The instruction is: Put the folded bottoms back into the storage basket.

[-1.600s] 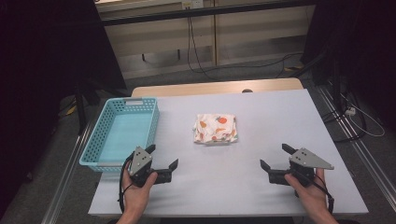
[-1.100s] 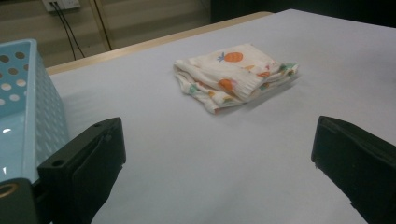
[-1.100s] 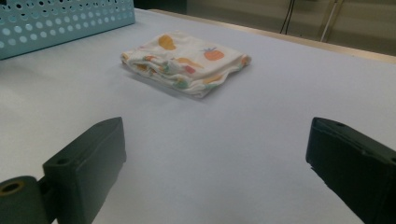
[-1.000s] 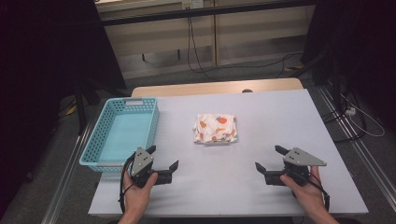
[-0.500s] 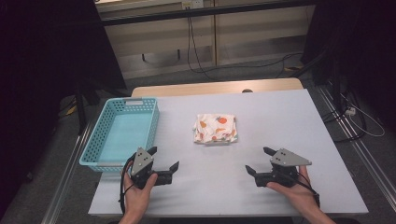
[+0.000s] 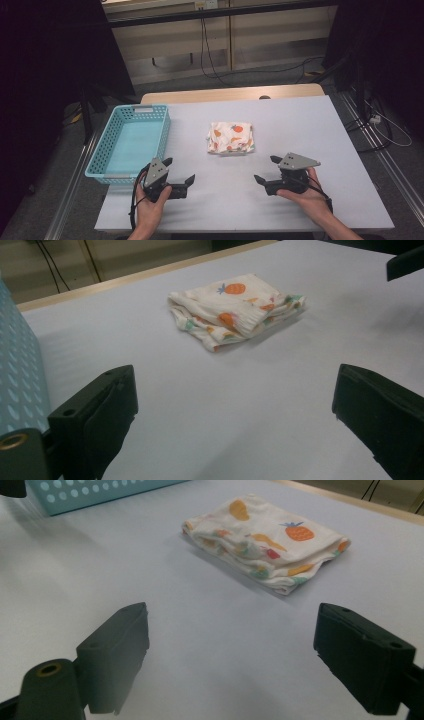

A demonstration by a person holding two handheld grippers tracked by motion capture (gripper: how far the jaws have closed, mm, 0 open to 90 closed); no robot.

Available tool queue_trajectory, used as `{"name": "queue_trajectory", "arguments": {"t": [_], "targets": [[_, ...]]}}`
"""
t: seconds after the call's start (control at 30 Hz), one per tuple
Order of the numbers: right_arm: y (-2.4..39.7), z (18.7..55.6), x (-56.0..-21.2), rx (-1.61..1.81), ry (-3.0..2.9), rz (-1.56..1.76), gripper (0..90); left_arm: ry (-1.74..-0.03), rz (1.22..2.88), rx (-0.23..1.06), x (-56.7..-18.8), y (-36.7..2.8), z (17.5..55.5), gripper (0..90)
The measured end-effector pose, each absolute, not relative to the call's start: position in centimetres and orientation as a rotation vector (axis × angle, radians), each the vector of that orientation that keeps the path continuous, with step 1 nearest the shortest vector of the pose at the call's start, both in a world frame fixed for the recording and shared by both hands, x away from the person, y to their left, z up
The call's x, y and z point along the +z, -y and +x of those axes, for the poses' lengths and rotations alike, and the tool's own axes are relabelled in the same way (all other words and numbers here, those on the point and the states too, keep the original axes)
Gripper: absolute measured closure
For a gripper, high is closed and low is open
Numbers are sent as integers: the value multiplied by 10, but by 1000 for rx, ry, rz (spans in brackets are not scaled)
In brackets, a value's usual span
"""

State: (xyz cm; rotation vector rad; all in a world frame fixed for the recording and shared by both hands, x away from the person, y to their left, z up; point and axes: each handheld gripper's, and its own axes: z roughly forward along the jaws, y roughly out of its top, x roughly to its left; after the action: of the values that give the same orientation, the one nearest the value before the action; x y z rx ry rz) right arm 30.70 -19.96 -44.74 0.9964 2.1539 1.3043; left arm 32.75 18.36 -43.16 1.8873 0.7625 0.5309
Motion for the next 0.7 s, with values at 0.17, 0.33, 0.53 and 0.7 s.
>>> {"name": "queue_trajectory", "arguments": {"t": [0.17, 0.33, 0.53, 0.7], "targets": [[189, 316, -446, 1274, -2227, 949, 155, -748, 1902, 531, -433, -181, 327, 48], [184, 325, -445, 1280, -2241, 924, 137, -740, 1920, 529, -434, -180, 326, 48], [181, 338, -441, 1282, -2300, 933, 139, -739, 1912, 539, -433, -180, 326, 48], [179, 351, -436, 1310, -2333, 949, 110, -736, 1904, 531, -433, -180, 327, 48]]}}
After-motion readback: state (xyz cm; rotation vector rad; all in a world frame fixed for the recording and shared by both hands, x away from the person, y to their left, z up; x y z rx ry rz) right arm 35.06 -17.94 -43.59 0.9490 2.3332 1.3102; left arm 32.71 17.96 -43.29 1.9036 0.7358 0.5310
